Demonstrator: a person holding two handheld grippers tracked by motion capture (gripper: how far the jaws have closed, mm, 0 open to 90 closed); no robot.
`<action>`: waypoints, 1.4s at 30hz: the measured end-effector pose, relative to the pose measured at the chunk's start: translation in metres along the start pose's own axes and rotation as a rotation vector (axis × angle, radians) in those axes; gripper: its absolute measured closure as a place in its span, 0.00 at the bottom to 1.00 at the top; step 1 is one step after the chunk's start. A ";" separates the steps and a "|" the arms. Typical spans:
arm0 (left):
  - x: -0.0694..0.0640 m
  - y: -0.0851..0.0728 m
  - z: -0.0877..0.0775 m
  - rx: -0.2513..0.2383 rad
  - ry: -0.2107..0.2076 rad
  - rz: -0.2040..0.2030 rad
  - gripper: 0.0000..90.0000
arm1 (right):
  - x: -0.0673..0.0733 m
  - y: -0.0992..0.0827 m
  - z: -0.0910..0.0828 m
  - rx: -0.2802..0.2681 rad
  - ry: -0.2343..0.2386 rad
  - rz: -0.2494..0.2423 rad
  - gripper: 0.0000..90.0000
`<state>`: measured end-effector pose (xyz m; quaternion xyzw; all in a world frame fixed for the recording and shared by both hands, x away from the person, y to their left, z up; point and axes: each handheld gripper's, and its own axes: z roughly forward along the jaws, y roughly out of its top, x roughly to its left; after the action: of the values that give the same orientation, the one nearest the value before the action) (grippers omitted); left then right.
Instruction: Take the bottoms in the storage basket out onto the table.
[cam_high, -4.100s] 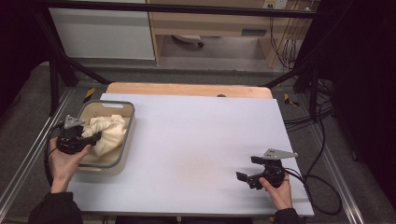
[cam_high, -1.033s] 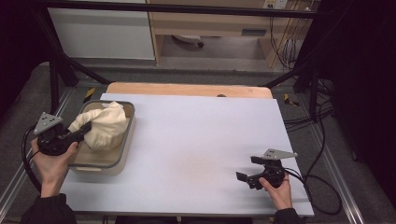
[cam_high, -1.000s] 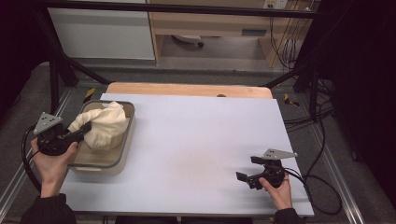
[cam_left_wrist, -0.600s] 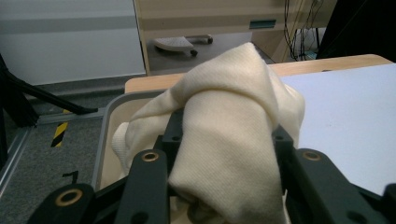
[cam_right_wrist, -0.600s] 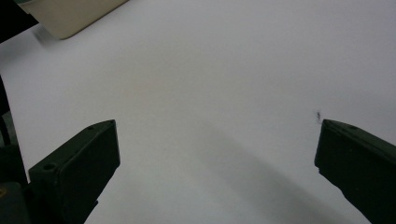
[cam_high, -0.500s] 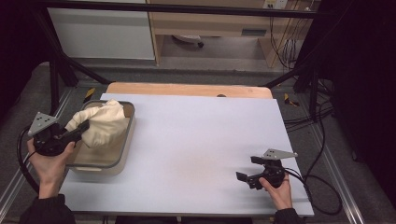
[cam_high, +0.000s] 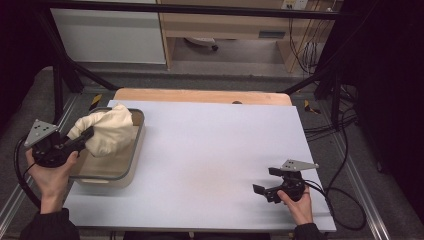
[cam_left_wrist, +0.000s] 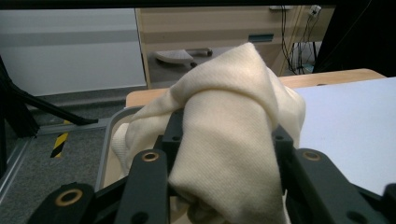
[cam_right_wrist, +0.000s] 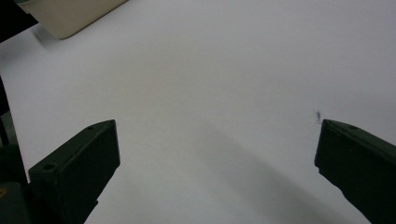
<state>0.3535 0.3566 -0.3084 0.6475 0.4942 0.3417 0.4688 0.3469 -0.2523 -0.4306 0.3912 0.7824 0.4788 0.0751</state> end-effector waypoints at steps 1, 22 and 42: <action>0.000 0.000 0.000 0.000 0.000 0.002 0.69 | 0.000 0.000 0.000 0.000 0.000 0.000 0.01; -0.005 0.006 -0.009 -0.069 -0.025 -0.014 0.69 | 0.000 0.000 0.000 0.001 -0.001 0.003 0.01; -0.011 0.011 -0.014 -0.130 -0.046 -0.026 0.69 | 0.000 0.000 0.000 0.001 -0.002 0.003 0.01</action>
<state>0.3415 0.3489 -0.2936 0.6168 0.4687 0.3519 0.5254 0.3471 -0.2522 -0.4307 0.3928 0.7819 0.4782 0.0748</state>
